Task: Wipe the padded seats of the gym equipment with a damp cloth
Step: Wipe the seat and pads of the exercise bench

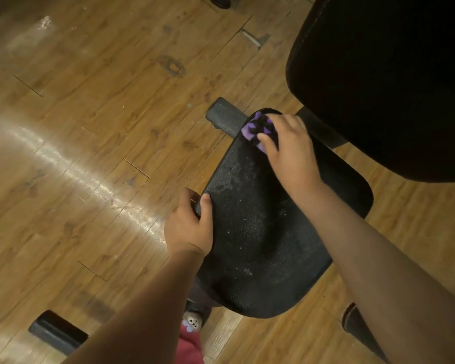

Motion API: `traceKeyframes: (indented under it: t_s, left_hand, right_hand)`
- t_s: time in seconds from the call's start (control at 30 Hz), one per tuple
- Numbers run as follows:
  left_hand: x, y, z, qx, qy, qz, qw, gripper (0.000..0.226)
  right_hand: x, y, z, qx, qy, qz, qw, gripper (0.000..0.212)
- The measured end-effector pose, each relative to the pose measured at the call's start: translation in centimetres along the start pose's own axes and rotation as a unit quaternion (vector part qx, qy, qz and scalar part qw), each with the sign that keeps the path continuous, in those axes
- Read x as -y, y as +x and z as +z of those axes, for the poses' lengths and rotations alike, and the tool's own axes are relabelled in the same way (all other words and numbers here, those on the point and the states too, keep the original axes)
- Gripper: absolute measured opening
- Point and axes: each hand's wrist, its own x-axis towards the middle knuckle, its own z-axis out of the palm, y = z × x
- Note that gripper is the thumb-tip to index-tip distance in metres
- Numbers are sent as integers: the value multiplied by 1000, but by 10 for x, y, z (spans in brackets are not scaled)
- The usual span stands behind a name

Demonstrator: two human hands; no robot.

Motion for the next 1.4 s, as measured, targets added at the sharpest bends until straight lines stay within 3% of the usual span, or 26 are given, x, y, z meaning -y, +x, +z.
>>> traceKeyframes:
  t_s: [0.2, 0.43, 0.63, 0.87, 1.13, 1.3, 1.4]
  left_hand:
    - [-2, -1, -1, 3, 8, 2, 1000, 34]
    - [-1, 0, -4, 11, -8, 22, 1000, 40]
    - [-1, -1, -3, -6, -15, 15, 1000, 42]
    - [-3, -1, -3, -1, -16, 4, 1000, 36]
    - [-5, -3, -4, 6, -17, -1, 1000, 27]
    - [-4, -3, -3, -4, -21, 5, 1000, 27]
    - [-5, -4, -4, -7, -22, 0, 1000, 26]
  right_hand:
    - [11, 31, 11, -67, 22, 97, 993, 39]
    - [32, -8, 23, 12, 20, -55, 998, 34]
    - [24, -36, 21, 52, 12, -108, 993, 34]
    - [10, -2, 9, -52, 6, 25, 998, 33]
    - [18, -78, 23, 20, -3, -75, 997, 36]
    - [-24, -28, 2, -78, -7, 66, 995, 33]
    - [-16, -35, 4, -84, -5, 87, 993, 35]
